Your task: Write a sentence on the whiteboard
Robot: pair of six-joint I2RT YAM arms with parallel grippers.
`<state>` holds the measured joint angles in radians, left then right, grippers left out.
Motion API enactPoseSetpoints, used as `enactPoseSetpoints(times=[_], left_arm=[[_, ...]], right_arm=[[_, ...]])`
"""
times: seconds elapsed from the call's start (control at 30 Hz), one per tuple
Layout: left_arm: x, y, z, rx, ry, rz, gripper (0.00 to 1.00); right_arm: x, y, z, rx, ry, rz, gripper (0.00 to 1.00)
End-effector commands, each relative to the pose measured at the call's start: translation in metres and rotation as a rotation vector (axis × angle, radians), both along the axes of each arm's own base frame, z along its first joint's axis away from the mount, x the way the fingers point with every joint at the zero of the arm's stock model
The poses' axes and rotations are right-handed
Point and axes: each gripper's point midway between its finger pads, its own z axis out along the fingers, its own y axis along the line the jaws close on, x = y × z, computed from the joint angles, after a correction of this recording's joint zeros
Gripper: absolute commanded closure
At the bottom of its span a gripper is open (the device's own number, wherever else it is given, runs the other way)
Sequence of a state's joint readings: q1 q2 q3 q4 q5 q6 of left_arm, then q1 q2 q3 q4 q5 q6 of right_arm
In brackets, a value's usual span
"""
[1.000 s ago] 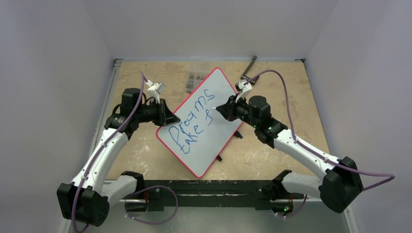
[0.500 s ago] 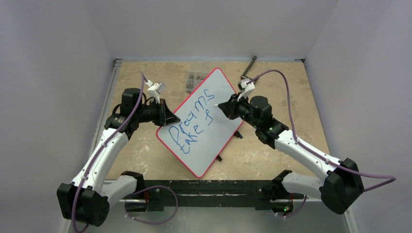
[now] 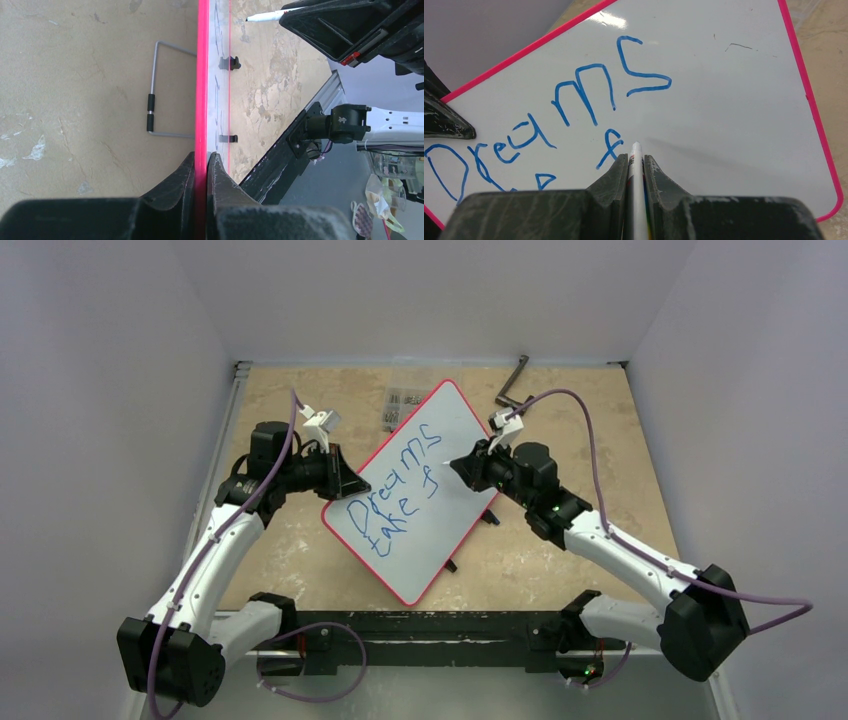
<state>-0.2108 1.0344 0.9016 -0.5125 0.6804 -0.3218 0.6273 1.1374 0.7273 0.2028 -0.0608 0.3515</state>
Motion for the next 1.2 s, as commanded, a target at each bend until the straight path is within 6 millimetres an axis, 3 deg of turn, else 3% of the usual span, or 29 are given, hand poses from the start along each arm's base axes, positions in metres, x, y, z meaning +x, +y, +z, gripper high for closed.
enactPoseSetpoints(times=[0.0,1.17], left_arm=[[0.010,0.016,-0.017,0.140,-0.074,0.018,1.00],[0.011,0.017,-0.019,0.150,-0.069,0.021,1.00]], right_arm=[[0.003,-0.005,0.019,0.027,-0.071,-0.025,1.00],[0.005,0.011,0.018,0.034,-0.087,0.049,1.00]])
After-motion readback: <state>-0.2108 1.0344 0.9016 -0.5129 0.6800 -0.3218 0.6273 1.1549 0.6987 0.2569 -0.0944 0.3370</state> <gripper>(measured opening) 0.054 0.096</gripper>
